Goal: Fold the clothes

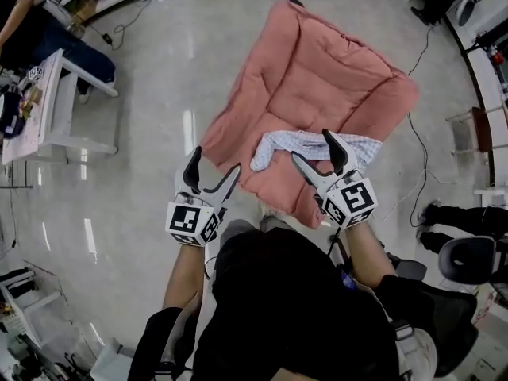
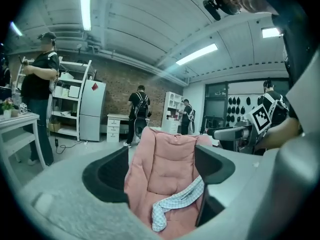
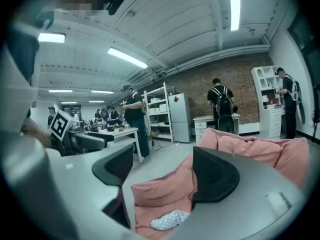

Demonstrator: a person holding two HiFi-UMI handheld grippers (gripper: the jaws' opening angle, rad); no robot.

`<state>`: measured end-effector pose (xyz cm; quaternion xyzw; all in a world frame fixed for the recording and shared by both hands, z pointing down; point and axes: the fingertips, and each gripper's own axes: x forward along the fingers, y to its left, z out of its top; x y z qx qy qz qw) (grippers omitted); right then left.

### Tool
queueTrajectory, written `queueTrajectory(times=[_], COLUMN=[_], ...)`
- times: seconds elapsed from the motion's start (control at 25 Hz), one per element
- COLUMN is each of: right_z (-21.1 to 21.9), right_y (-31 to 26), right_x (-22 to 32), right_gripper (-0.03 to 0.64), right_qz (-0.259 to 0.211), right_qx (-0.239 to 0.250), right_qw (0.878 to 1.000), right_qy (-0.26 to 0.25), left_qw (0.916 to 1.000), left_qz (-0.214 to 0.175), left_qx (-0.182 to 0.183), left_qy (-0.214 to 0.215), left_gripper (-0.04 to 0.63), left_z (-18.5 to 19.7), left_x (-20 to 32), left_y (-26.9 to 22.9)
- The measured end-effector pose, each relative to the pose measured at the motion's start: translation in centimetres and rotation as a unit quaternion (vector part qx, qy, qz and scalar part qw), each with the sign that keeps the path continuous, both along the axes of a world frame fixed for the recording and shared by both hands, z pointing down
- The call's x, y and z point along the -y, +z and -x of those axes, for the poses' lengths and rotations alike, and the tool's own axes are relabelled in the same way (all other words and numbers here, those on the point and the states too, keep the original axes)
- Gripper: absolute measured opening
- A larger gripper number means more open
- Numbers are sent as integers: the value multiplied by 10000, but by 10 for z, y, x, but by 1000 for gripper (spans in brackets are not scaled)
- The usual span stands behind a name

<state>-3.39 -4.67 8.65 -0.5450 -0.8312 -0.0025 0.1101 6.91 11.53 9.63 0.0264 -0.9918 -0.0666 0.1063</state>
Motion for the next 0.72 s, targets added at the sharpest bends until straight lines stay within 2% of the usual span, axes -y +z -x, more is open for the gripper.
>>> queueTrajectory(times=[0.2,0.32,0.48,0.72], right_z=[-8,-11,-9,7], right_y=[47,78,115,161], right_x=[-38,-55,-62,-53], right_gripper=[353,353,342,321], right_qz=[-608,-957,-1208,-1422], right_qx=[-24,-135,-353,-707], right_qw=[9966,9928,9893,9856], right_qy=[-547,-703,-737,-588], left_qw=[9995,9985,9945,9857], left_qz=[119,96,-30,56], left_qx=[-280,-525,-981,-1503], left_qy=[65,134,362,757], left_gripper=[394,369,346,319], left_z=[5,4,9,28], left_x=[-16,-25,-23,-6], left_y=[29,59,114,188])
